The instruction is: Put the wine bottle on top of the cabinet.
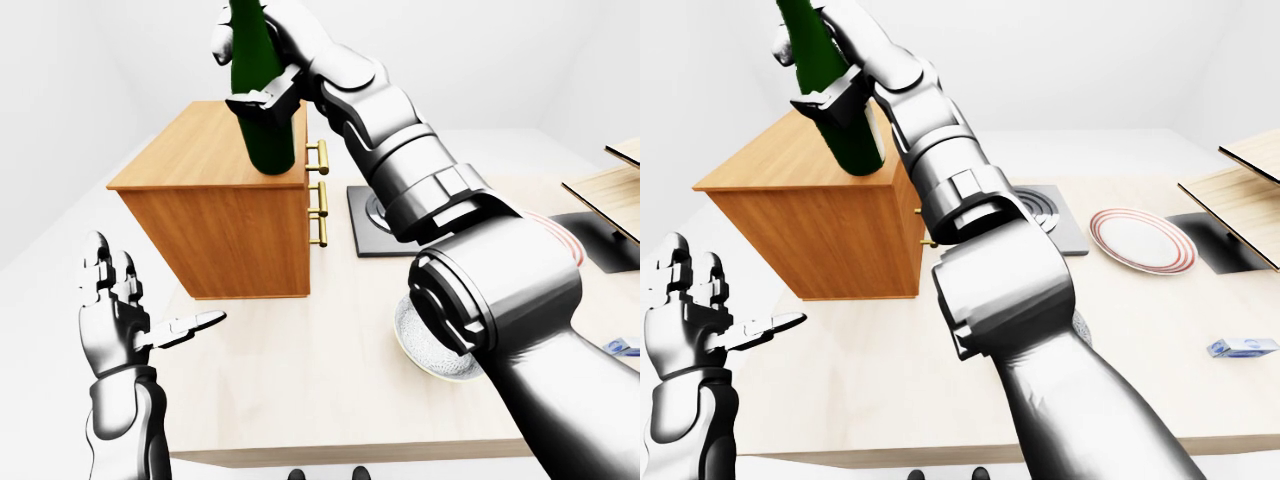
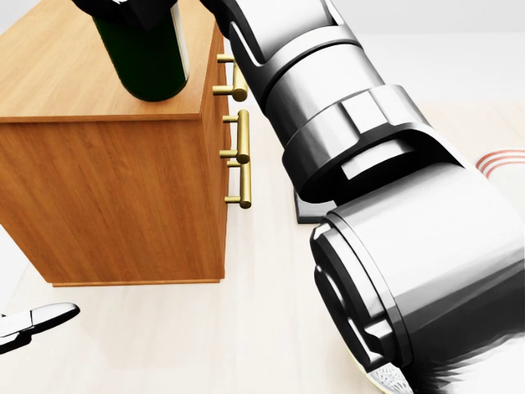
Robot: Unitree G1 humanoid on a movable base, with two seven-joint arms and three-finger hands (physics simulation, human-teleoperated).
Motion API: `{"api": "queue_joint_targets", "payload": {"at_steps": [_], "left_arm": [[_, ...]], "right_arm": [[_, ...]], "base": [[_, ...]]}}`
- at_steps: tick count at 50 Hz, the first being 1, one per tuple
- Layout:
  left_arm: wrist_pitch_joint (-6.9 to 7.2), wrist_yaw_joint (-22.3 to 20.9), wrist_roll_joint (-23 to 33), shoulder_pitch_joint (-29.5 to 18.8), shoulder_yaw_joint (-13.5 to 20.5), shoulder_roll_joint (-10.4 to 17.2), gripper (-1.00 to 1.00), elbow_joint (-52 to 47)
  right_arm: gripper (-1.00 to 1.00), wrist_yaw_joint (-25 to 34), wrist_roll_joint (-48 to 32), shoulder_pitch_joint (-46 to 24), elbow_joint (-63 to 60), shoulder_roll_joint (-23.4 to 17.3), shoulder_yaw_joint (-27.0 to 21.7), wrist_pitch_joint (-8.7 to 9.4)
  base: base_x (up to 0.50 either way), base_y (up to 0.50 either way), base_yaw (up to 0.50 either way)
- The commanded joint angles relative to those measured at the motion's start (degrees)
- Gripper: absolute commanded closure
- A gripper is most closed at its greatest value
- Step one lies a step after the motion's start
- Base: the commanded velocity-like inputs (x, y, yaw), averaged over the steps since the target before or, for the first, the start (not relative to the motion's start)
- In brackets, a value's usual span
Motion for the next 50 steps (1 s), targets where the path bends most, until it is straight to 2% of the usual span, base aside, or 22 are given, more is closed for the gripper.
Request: {"api": "queue_joint_targets", "payload": {"at_steps": [1, 7, 8, 9, 10, 11, 12, 50], "left_arm": [[0.00, 0.0, 0.0, 0.0, 0.0, 0.0, -1.00, 0.0], [0.00, 0.0, 0.0, 0.0, 0.0, 0.0, -1.00, 0.0], [0.00, 0.0, 0.0, 0.0, 0.0, 0.0, -1.00, -0.1], [0.00, 0.0, 0.0, 0.0, 0.0, 0.0, -1.00, 0.0], [0.00, 0.0, 0.0, 0.0, 0.0, 0.0, -1.00, 0.0], [0.00, -0.1, 0.0, 0.0, 0.0, 0.0, -1.00, 0.0], [0.00, -0.1, 0.0, 0.0, -0.1, 0.0, -1.00, 0.1], [0.00, -0.1, 0.1, 0.0, -0.2, 0.0, -1.00, 0.2]], "right_arm": [[1.00, -2.2, 0.0, -0.4, -0.7, -0.3, -1.2, 0.00], [1.00, -2.4, -0.1, -0.2, -0.6, -0.2, -1.2, 0.00], [0.98, -2.4, -0.1, -0.2, -0.6, -0.2, -1.1, 0.00], [0.84, -2.3, -0.1, -0.2, -0.6, -0.1, -1.2, 0.00], [0.29, -2.4, -0.1, -0.3, -0.7, -0.1, -1.2, 0.00], [-0.53, -2.3, 0.0, -0.3, -0.7, -0.2, -1.2, 0.00], [-1.00, -2.3, 0.0, -0.4, -0.7, -0.2, -1.3, 0.00], [-1.00, -1.8, 0.2, -1.9, -0.9, -0.7, -1.3, 0.00]], "base": [[0.00, 0.00, 0.00], [0.00, 0.00, 0.00], [0.00, 0.00, 0.00], [0.00, 0.00, 0.00], [0.00, 0.00, 0.00], [0.00, 0.00, 0.00], [0.00, 0.00, 0.00], [0.00, 0.00, 0.00]]}}
